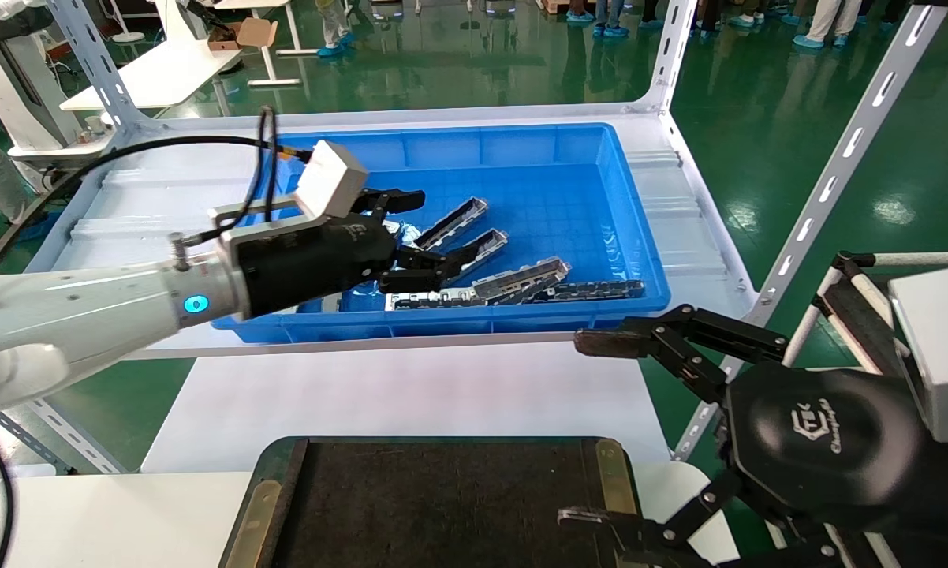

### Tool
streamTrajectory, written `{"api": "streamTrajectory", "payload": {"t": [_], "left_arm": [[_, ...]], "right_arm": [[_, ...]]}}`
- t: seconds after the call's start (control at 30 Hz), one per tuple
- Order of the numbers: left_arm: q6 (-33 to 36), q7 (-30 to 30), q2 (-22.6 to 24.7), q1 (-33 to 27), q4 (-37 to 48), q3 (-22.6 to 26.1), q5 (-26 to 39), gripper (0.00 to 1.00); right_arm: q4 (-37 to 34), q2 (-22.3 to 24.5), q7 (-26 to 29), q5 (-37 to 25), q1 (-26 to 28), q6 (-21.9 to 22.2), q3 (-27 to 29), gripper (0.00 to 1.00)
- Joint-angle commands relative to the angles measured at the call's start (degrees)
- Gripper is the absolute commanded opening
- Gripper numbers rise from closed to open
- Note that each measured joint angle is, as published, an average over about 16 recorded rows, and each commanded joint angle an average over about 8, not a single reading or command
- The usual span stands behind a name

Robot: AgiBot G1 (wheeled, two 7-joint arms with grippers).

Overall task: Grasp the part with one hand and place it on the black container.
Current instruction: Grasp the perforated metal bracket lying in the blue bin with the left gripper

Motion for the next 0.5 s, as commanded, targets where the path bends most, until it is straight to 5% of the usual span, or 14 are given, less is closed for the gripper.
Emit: {"api": "streamTrajectory", "payload": {"t": [0.03,0.5], "left_arm": [[-2.1,1.0,2.2,-1.3,3.3,0.4,1.2,1.0],[-12.0,9.4,12.4,-7.7,23.4,0.2,2.5,1.0]], "right_arm": [[0.0,0.0,0.0,0.0,0.0,0.0,0.0,1.0],[0.0,0.0,0.0,0.0,0.0,0.0,-0.1,1.0]]}}
